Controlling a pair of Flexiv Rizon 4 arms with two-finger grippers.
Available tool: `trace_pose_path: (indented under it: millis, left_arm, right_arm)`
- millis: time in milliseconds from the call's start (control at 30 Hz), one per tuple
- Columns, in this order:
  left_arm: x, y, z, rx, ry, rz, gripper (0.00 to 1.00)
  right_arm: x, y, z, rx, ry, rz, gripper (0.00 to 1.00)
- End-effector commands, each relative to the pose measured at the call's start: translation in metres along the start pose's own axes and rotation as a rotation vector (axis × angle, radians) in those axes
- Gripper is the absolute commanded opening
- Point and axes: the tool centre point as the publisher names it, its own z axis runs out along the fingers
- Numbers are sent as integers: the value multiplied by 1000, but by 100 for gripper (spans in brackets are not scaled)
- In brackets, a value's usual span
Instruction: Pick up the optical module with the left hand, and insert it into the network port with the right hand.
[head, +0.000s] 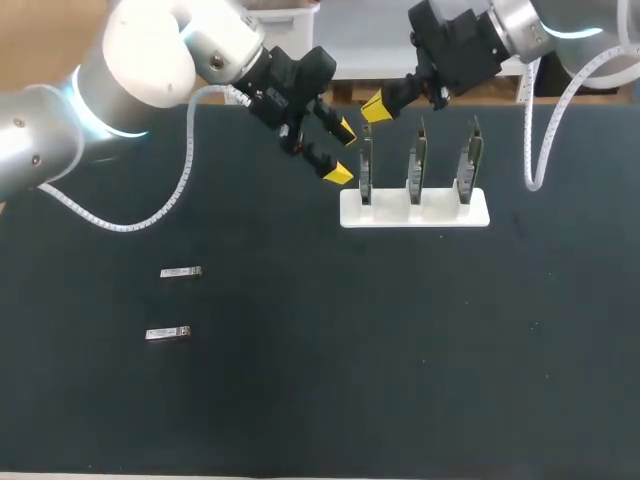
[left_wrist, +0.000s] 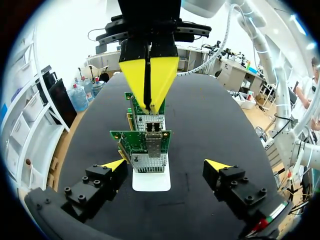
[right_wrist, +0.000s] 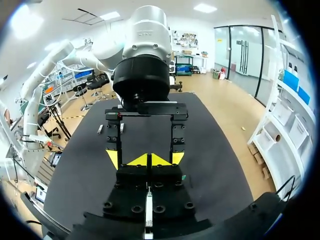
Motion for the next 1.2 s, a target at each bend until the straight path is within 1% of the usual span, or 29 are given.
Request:
trace_pose_path:
  millis: [33,667,1200]
  left_arm:
    - [-1,3,0,6,5,-2,100]
    - [-1,3,0,6,5,-2,100]
    - [-1,3,0,6,5,-2,100]
  right_arm:
    - [1,-3,3,-5,2,2,0]
    - [9,-6,12,-10,24,23,0]
    - [20,-2,17,-5,54,32,0]
